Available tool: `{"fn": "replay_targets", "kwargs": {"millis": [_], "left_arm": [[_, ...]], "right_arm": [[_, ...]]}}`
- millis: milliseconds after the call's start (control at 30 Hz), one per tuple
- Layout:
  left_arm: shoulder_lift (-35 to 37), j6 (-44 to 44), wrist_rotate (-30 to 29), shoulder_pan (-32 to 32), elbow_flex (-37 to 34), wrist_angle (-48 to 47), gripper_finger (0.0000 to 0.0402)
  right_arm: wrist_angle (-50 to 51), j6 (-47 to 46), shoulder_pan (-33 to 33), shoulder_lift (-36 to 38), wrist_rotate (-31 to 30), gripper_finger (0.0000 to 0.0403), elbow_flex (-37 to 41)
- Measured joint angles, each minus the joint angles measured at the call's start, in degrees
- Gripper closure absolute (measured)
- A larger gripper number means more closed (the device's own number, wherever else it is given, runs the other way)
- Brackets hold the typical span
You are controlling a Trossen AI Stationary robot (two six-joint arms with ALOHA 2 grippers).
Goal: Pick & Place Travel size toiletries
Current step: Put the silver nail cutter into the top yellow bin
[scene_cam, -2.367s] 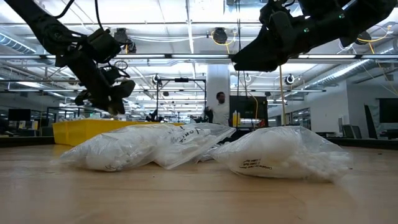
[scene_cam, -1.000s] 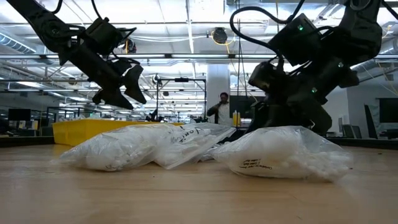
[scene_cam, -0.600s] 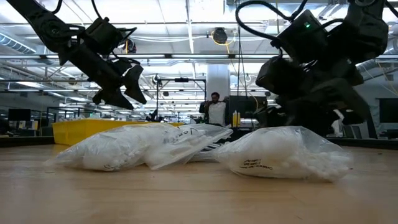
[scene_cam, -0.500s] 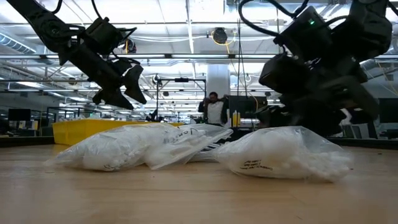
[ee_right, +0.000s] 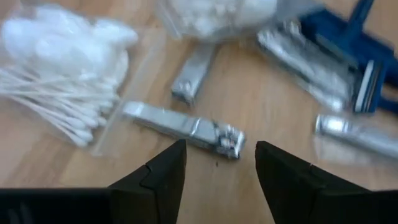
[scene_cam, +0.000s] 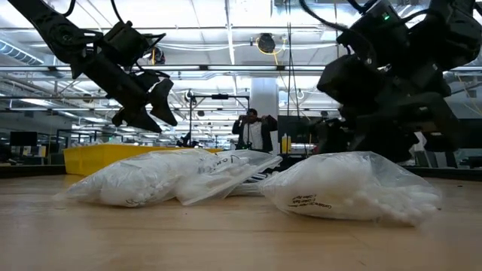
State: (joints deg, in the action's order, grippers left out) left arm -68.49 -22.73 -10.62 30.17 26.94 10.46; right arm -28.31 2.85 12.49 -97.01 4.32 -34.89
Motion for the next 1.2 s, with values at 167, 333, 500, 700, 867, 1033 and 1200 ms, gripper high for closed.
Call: {"fn": "replay_targets", "kwargs": {"millis": [167, 333, 500, 700, 867, 1033, 1200], "left_arm": [[0.0, -0.06, -0.01, 0.0, 0.0, 0.04, 0.0139], [0.0, -0.05, -0.01, 0.0, 0.0, 0.09, 0.0139], [0.0, -0.05, -0.01, 0.0, 0.0, 0.11, 0.014], [-0.13, -0.05, -0.01, 0.0, 0.0, 0.12, 0.0139], [-0.13, -0.05, -0.01, -0.02, 0.0, 0.13, 0.0139], [-0.13, -0.05, -0.01, 0.0, 0.0, 0.11, 0.014], [-0.13, -0.03, 0.01, -0.01, 0.0, 0.09, 0.014]], "right_arm": [[0.3, 3.91, 0.0, 0.02, -0.03, 0.0223, -1.92], [7.43, 7.59, 0.13, 0.02, -0.04, 0.0216, -6.49], [10.17, 9.73, 0.14, 0.02, -0.75, 0.0214, -8.24], [13.55, 8.94, -0.97, 0.04, -14.59, 0.0226, -8.24], [16.58, 7.62, -0.82, 0.02, -21.03, 0.0235, -8.22], [14.08, 3.51, -0.08, 1.44, -11.25, 0.0238, -8.24], [11.62, -1.99, 0.66, 0.76, 1.51, 0.0238, -8.19]]}}
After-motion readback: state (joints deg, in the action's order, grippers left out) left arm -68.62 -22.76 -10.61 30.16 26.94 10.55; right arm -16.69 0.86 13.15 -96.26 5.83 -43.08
